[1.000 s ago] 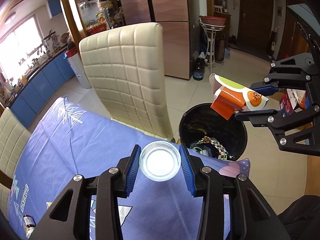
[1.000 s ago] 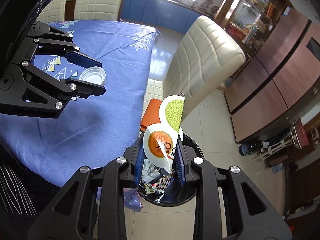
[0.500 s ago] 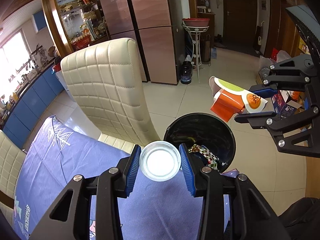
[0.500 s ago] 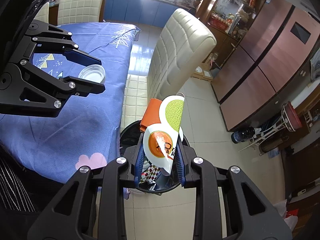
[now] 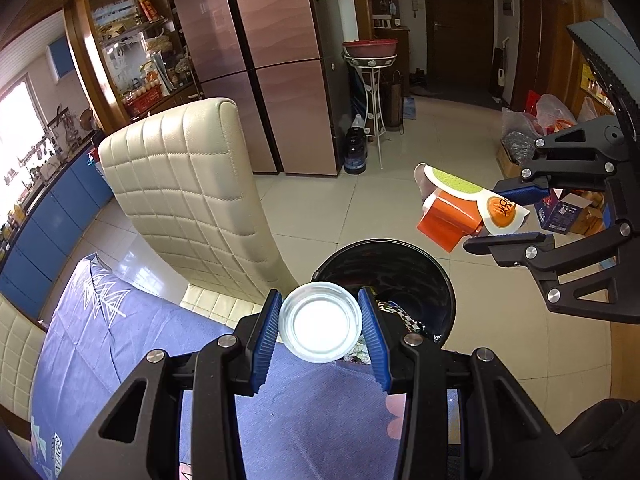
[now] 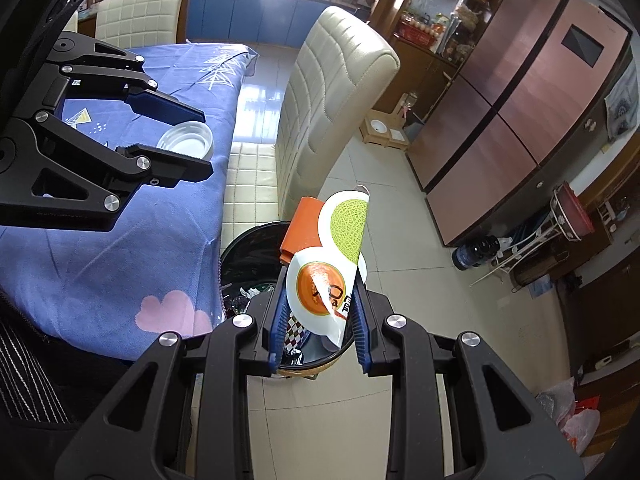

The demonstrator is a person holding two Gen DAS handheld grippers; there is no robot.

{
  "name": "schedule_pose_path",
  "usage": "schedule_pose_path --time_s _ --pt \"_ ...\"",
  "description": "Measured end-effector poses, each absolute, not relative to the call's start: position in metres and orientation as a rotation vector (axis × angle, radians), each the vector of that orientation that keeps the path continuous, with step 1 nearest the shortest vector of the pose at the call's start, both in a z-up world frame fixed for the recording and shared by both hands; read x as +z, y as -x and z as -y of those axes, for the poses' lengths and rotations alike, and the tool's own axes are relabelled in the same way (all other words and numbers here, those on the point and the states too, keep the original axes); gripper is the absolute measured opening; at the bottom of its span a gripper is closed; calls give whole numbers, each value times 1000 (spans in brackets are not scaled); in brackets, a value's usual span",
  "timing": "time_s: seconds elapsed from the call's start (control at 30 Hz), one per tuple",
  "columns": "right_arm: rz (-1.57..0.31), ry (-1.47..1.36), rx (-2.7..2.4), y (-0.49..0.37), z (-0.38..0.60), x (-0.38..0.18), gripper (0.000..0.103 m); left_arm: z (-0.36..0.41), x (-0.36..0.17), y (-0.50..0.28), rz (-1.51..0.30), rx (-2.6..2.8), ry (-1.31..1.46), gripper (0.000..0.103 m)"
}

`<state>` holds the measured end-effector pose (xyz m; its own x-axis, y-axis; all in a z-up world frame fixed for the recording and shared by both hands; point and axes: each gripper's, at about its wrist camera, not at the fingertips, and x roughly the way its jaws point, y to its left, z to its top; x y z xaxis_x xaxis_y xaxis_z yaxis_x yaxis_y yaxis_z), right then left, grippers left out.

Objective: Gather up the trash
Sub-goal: 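Open the right gripper to drop the paper cup into the bin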

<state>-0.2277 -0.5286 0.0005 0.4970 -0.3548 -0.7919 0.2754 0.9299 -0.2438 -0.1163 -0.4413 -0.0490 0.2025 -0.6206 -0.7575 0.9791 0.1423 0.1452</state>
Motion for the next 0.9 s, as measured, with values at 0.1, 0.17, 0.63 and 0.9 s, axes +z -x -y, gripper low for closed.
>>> schedule_pose_path --time_s 0.1,0.17,0.63,0.9 --pt "-978 85 -390 228 530 1 29 443 -49 117 -610 -1266 -723 39" --pt "-973 80 -393 228 531 2 29 443 -49 117 -608 -1267 -726 39" --pt "-877 106 -482 233 537 13 99 440 -48 114 -607 -1255 -722 39" --pt "-883 93 -511 236 543 13 100 441 -48 115 -615 -1256 -723 39"
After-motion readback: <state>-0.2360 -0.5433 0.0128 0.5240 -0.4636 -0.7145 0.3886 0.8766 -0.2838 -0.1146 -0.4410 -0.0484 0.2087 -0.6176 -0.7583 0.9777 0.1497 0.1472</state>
